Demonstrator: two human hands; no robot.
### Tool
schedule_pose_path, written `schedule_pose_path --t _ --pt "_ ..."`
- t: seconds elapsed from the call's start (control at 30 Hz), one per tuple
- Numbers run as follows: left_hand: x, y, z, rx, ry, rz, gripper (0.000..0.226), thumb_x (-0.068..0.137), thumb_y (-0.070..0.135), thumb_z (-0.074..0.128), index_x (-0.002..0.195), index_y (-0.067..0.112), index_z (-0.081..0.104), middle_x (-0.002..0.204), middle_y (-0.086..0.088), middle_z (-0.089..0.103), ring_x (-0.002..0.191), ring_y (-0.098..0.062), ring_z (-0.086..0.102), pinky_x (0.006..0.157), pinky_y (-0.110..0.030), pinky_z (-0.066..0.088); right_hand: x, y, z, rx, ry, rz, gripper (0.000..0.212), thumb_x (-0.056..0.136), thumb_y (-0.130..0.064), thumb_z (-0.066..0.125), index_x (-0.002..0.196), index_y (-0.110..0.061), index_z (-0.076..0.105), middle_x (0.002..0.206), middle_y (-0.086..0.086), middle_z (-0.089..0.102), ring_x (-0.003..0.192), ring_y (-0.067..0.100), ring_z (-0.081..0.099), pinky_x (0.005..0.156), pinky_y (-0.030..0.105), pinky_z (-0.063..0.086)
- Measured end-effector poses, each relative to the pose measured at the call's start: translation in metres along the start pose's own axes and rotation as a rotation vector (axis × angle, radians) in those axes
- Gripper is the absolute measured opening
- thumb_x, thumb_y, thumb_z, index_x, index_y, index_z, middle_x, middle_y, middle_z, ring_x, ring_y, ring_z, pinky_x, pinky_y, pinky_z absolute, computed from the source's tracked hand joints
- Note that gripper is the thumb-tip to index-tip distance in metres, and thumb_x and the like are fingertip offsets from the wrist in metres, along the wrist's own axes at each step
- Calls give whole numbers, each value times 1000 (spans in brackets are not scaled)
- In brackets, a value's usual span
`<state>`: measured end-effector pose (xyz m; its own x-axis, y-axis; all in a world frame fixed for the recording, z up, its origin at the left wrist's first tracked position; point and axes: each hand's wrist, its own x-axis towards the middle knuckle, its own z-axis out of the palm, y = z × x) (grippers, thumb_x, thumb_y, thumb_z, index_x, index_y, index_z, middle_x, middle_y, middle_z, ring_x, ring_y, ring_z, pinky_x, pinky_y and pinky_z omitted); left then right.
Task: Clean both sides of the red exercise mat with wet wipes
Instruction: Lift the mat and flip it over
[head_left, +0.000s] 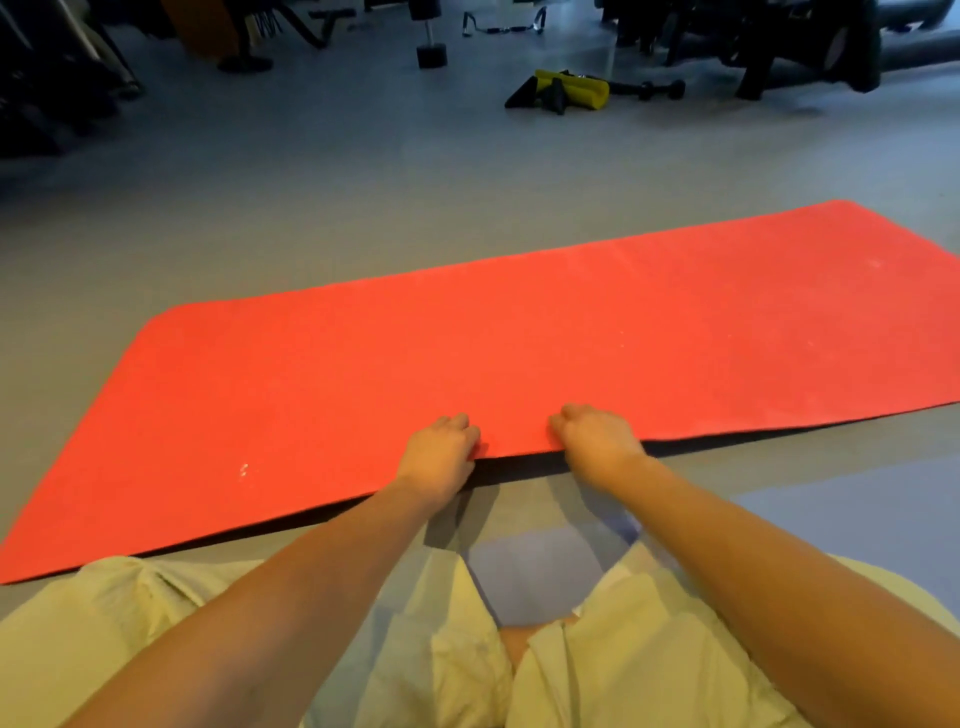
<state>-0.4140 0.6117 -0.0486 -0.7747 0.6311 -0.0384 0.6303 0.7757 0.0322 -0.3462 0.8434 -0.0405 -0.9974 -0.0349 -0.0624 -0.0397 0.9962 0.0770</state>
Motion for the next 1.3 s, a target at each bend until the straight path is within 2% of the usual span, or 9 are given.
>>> schedule_pose_path --t 0.07,0.13,0.23,0.43,0.67,0.8,1.07,1.2,1.3 --pt "-2 9 6 10 -6 31 19 91 26 64 108 16 62 114 -7 56 112 -32 56 82 -46 48 0 -32 5 31 -8 -201 26 84 -11 59 109 -18 59 106 6 58 101 32 61 69 39 48" --pt "-8 9 11 20 -39 32 19 92 27 63 108 16 63 114 -8 57 112 -33 57 82 -44 47 2 -45 3 7 -41 -248 25 84 -9 58 107 -18 62 105 6 61 100 33 62 67 38 43" --pt "-19 -6 14 37 -90 -41 23 93 24 62 114 18 67 116 -9 56 114 -34 56 83 -41 46 3 -38 -4 -49 -85 -201 25 80 -10 58 102 -20 66 103 5 66 96 33 66 68 38 46" --pt "-21 -5 17 108 -152 -115 25 94 14 59 116 15 73 118 -8 65 113 -33 65 82 -39 51 -1 -40 -14 -114 -140 -157 33 72 -7 61 101 -20 70 97 9 70 92 35 67 62 33 39" --pt "-2 21 9 145 -94 -31 29 94 2 54 118 7 70 123 -12 66 117 -35 61 84 -40 51 -2 -9 -5 -24 -82 -20 32 74 -17 64 101 -31 72 98 2 73 89 32 67 64 31 47" --pt "5 38 20 88 -87 -27 31 95 0 50 119 5 69 126 -14 61 120 -36 57 84 -40 50 -6 7 3 -24 -97 70 32 75 -21 65 103 -36 73 102 1 72 92 30 68 65 29 43" --pt "-10 42 38 -46 -110 24 21 92 6 63 111 3 72 120 -15 59 111 -37 62 81 -44 52 -15 -2 0 -71 -288 114 33 72 -20 67 100 -38 73 109 -3 71 100 23 68 77 28 51" --pt "-17 35 22 -164 -204 31 34 88 25 76 116 6 72 120 -16 62 111 -37 63 86 -42 53 -28 -6 2 -147 -303 71 25 77 -29 63 101 -32 71 107 -1 71 99 23 68 75 28 52" --pt "-27 24 1 -225 -290 21 34 93 28 71 123 12 72 126 -15 69 116 -35 65 89 -37 52 -33 -14 1 -154 -363 57 24 83 -38 59 101 -27 69 106 0 71 97 24 68 78 32 57"
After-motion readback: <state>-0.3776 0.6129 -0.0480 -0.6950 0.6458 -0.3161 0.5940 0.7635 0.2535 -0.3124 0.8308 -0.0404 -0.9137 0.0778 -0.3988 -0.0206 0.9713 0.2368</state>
